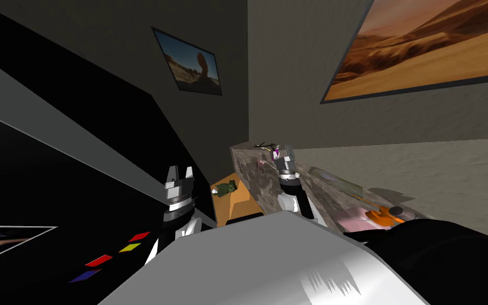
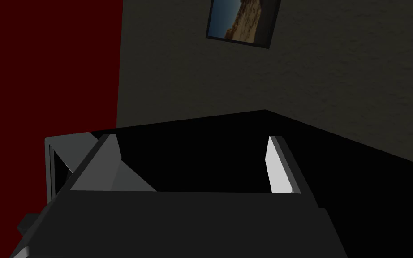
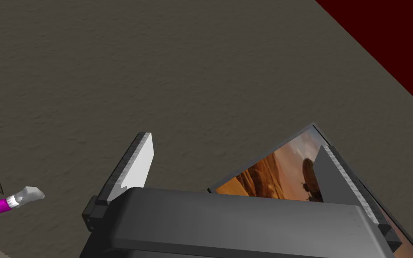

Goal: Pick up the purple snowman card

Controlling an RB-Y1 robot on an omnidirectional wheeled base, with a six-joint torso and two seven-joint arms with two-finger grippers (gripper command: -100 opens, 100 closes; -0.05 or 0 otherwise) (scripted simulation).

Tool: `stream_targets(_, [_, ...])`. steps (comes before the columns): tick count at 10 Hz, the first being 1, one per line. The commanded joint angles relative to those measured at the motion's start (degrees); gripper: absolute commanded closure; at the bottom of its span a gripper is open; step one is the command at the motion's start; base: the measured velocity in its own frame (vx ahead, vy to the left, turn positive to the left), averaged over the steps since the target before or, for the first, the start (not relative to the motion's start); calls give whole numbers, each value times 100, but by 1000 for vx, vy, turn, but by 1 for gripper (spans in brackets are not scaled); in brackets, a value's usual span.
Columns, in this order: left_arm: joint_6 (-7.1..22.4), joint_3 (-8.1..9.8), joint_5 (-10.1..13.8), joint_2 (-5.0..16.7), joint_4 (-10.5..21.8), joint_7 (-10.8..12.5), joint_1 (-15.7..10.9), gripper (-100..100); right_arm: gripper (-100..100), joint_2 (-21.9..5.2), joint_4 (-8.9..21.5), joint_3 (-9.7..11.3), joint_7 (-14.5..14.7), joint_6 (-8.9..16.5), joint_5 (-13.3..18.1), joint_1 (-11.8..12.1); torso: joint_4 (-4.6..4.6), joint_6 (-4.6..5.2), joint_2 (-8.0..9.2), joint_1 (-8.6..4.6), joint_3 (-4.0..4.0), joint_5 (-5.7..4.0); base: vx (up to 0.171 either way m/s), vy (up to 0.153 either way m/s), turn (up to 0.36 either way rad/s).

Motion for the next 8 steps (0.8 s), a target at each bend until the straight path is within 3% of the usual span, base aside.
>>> stream_targets(1, [0,0,0,0,0,0,0,0,-100,-175,-30,-55,-171,132,-129,-35,0,0,0,0,0,0,63,18,13])
stream_targets(6, [0,0,0,0,0,0,2,0,-100,-901,-120,-285,-915,753,-790,-197,-15,-1,-66,29,-38,6,149,80,13])
stream_targets(7, [-1,0,0,0,0,0,2,0,-100,-901,-120,-285,-961,753,-790,-197,-16,-1,-71,30,-41,7,110,52,0])
stream_targets(8, [0,0,0,0,-1,0,1,0,-100,-1101,-136,-340,-1179,927,-986,-239,-13,-1,-51,22,-31,5,71,48,8])
